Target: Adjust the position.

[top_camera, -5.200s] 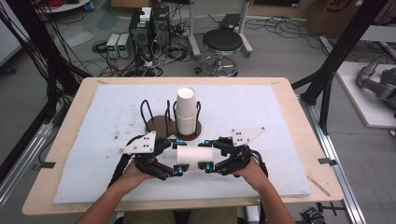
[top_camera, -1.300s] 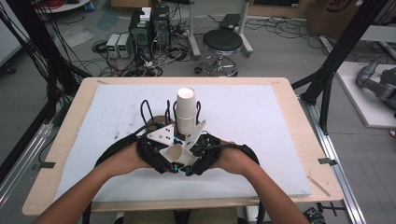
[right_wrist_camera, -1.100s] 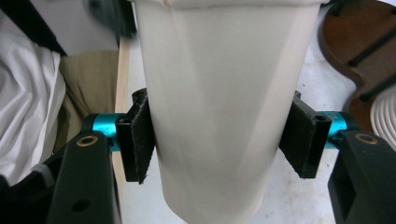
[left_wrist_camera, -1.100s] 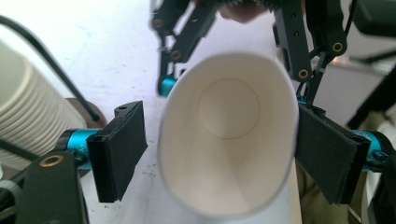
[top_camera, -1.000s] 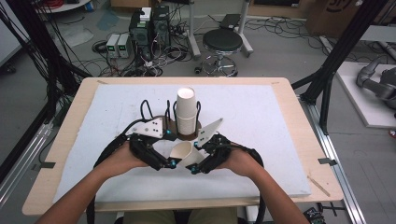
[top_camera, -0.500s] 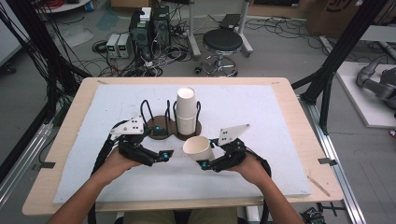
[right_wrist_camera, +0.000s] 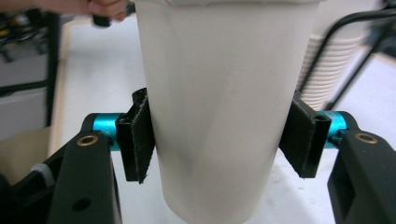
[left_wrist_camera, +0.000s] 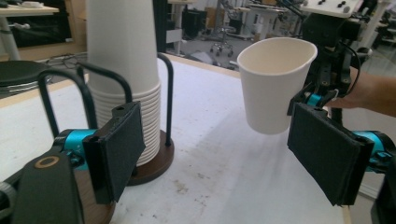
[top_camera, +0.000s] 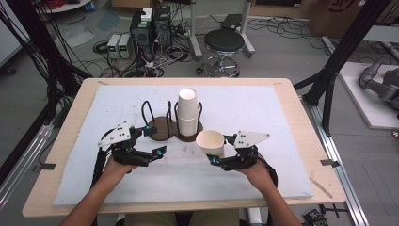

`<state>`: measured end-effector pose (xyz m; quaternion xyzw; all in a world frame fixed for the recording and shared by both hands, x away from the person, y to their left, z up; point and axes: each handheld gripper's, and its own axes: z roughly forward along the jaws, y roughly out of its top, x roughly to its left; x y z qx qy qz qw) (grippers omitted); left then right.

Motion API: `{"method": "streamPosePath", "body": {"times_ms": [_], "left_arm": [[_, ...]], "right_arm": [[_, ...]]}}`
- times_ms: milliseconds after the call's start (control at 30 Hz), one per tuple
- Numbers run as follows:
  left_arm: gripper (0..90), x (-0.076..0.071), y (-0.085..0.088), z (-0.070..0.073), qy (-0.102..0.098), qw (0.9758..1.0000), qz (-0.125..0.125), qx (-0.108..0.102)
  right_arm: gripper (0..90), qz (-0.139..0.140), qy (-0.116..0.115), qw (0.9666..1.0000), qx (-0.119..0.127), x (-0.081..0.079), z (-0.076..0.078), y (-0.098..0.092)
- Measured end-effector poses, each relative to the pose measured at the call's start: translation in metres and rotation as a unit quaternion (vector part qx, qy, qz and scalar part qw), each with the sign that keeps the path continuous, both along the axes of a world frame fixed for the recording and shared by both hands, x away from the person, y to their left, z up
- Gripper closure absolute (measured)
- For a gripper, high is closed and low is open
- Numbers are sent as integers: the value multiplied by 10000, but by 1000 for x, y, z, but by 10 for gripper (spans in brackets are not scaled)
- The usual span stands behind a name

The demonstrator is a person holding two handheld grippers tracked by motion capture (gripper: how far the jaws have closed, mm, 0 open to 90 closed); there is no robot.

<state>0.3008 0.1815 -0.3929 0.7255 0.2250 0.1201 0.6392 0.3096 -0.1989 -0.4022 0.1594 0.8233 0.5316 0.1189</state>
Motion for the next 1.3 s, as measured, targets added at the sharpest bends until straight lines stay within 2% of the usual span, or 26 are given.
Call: {"method": "streamPosePath", "body": {"times_ms": [133, 300, 567, 633, 767, 900, 1033, 1300], "left_arm": [[187, 0, 5, -7, 50, 9999, 92, 15], [187, 1, 9, -13, 90, 9998, 158, -7], [189, -2, 25, -21, 38, 9990, 429, -102], [188, -2, 29, -20, -1, 9986, 497, -157], [188, -4, 37, -23, -90, 9974, 690, -172], [188, -4, 42, -23, -106, 9965, 790, -260], [188, -4, 43, -23, -90, 9963, 800, -289], [189, -6, 43, -23, -104, 9964, 790, -276]], "right_arm": [[357, -330, -207, 9992, 132, -1, -2, -9], [350, -771, -340, 9960, 289, -3, -5, -21], [343, -1485, -543, 9863, 467, -3, -7, -42], [343, -1657, -609, 9830, 501, -2, -7, -47], [342, -1909, -611, 9780, 579, -2, -7, -55], [339, -2091, -635, 9734, 690, -2, -7, -60], [338, -2207, -659, 9707, 690, -1, -7, -62], [338, -2281, -644, 9690, 695, -1, -7, -65]]}}
